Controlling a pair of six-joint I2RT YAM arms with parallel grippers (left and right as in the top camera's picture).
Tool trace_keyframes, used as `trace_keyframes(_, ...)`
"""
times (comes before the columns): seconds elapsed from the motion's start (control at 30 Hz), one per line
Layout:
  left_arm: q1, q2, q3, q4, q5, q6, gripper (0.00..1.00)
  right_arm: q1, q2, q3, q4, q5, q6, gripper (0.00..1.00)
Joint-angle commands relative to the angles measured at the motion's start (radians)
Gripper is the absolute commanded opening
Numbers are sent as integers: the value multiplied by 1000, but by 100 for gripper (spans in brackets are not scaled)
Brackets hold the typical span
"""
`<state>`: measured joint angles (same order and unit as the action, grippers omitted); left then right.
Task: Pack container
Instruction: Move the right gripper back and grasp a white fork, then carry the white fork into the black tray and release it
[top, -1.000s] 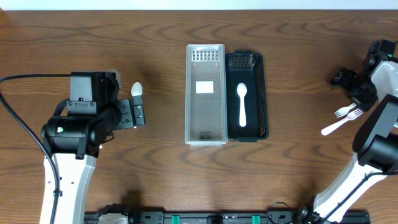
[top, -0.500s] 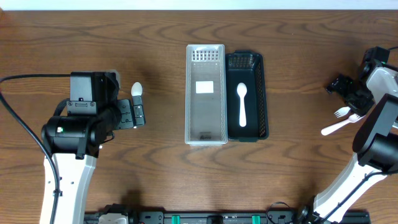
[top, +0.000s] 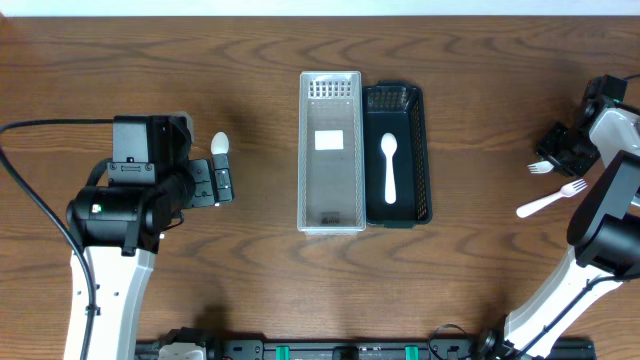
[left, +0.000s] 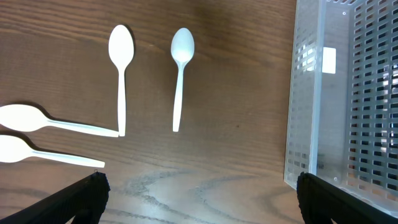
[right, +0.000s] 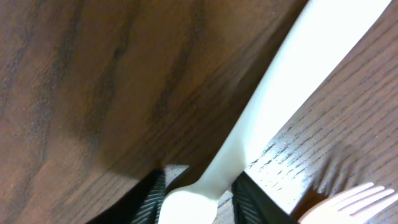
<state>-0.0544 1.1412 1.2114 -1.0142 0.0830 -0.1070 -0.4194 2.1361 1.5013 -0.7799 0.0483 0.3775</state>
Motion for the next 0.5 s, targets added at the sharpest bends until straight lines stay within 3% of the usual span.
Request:
trace_keyframes(0.0,-3,2,23,-2,3,10,98,8,10,-23,-2,-31,3,33)
trace_keyframes(0.47,-3,2,23,-2,3,10,98,8,10,-23,-1,-31,3,14)
